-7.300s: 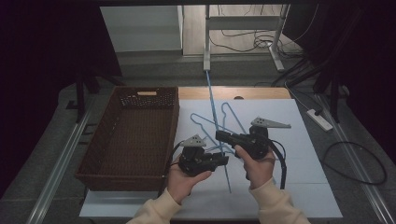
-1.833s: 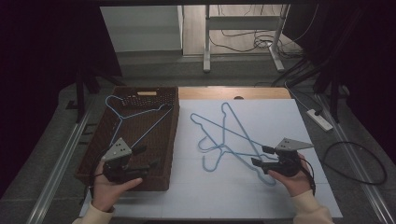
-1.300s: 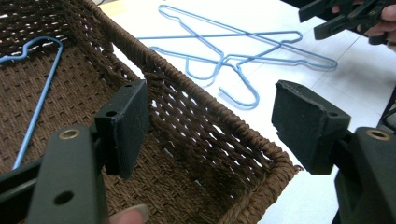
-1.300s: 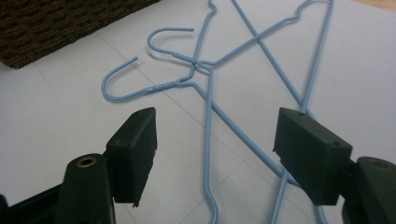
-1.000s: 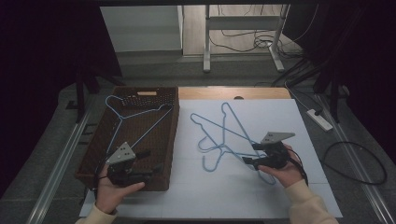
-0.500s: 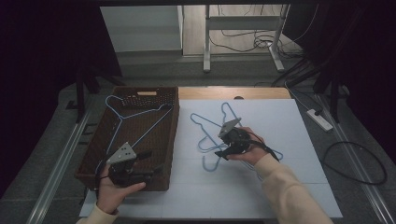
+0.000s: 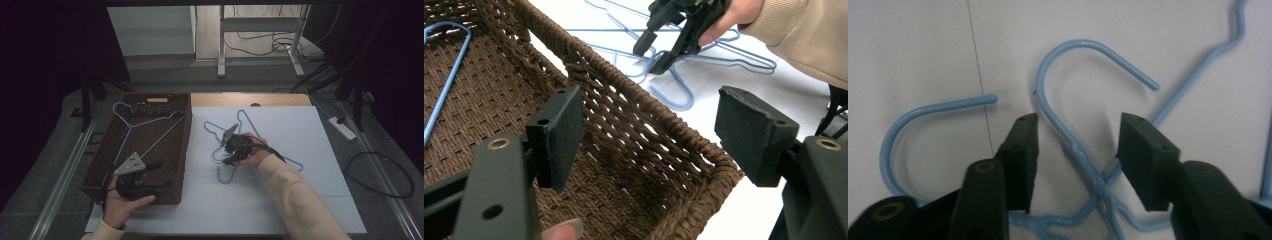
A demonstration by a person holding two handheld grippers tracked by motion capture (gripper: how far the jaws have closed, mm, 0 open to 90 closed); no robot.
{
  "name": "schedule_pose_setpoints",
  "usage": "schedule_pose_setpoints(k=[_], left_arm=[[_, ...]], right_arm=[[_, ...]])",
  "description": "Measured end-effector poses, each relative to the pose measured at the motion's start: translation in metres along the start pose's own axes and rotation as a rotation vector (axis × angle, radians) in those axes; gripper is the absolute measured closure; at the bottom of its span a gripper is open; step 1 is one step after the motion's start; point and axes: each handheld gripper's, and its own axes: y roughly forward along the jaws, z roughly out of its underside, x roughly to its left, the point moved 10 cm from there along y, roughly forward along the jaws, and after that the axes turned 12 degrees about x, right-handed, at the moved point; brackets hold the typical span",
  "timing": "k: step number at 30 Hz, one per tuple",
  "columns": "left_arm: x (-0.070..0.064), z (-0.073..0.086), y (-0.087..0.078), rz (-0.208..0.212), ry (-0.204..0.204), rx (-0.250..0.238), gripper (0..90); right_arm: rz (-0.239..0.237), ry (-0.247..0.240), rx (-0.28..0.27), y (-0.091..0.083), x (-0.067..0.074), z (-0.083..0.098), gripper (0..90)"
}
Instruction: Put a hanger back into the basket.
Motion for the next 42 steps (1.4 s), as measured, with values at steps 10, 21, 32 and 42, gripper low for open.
schedule_pose_setpoints(k=[10,21,32,42], left_arm=[[-0.002,0.000,0.000,0.003,0.010,-0.001,28.4],[-0.001,-0.001,-0.001,-0.004,0.007,-0.007,28.5],[-0.004,-0.003,-0.001,-0.007,0.012,-0.013,29.0],[-0.018,-0.011,0.004,0.014,0.025,-0.003,29.9]], right_arm=[[-0.056,-0.162,0.138,0.004,0.008,-0.008,76.4],[0.051,-0.126,0.147,-0.008,-0.003,-0.007,88.2],[0.086,0.092,-0.060,-0.068,-0.016,-0.007,88.3],[0.106,0.247,-0.236,-0.120,-0.003,-0.002,88.3]])
